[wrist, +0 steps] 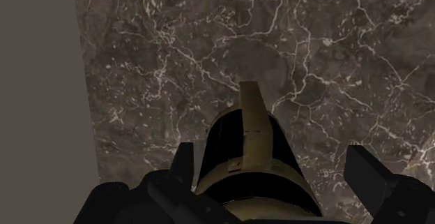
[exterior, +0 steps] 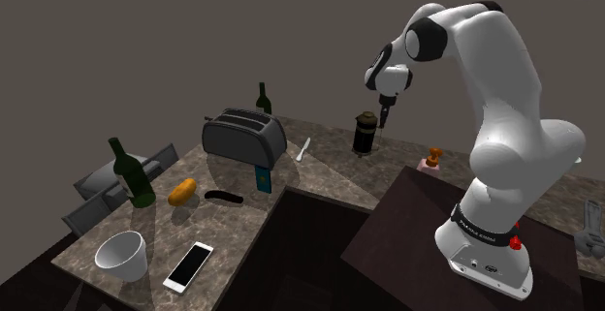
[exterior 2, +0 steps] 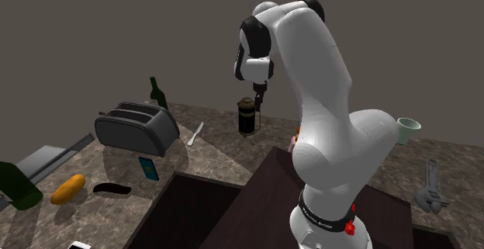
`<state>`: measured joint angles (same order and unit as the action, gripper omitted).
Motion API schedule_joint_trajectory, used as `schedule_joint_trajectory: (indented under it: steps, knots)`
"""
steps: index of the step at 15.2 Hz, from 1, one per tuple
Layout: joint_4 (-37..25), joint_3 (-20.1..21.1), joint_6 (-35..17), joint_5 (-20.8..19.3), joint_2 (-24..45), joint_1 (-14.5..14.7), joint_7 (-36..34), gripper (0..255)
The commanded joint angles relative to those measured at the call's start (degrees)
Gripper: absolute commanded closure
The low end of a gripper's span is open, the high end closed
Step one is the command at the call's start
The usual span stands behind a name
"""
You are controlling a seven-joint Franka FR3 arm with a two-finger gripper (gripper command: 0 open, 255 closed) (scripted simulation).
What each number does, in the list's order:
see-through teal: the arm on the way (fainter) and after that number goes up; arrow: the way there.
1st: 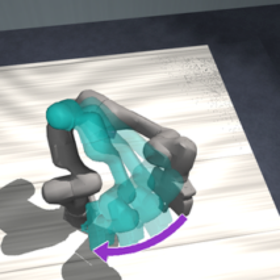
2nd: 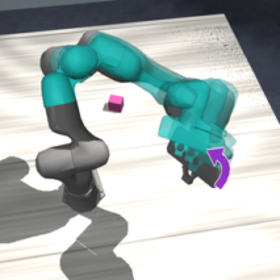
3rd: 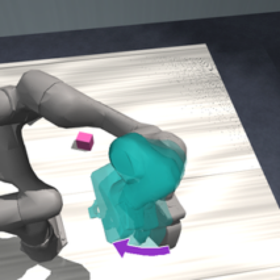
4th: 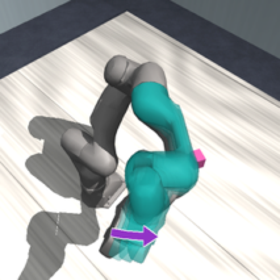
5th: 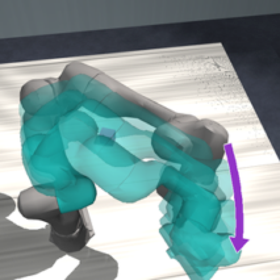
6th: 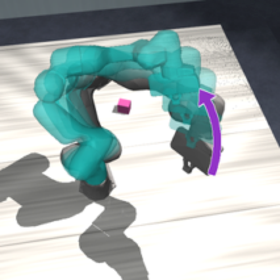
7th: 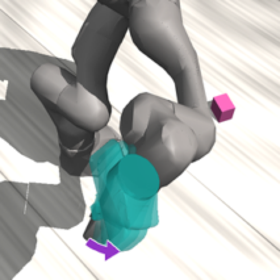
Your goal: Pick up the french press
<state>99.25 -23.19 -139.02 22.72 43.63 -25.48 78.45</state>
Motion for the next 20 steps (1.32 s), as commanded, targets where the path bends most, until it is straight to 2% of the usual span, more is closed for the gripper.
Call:
schedule_joint_trajectory:
  steps: [1,8,9,20]
  knots:
    - [-1.3,0.6,-0.6,0.5,1.8,-0.7,0.4,0]
    - [-2.5,1.9,-2.8,1.6,5.2,-1.7,1.0,0]
    - [-2.6,1.9,-2.8,1.6,5.2,-1.7,1.0,255]
    - [-2.0,1.5,-2.0,1.3,3.9,-1.3,0.8,255]
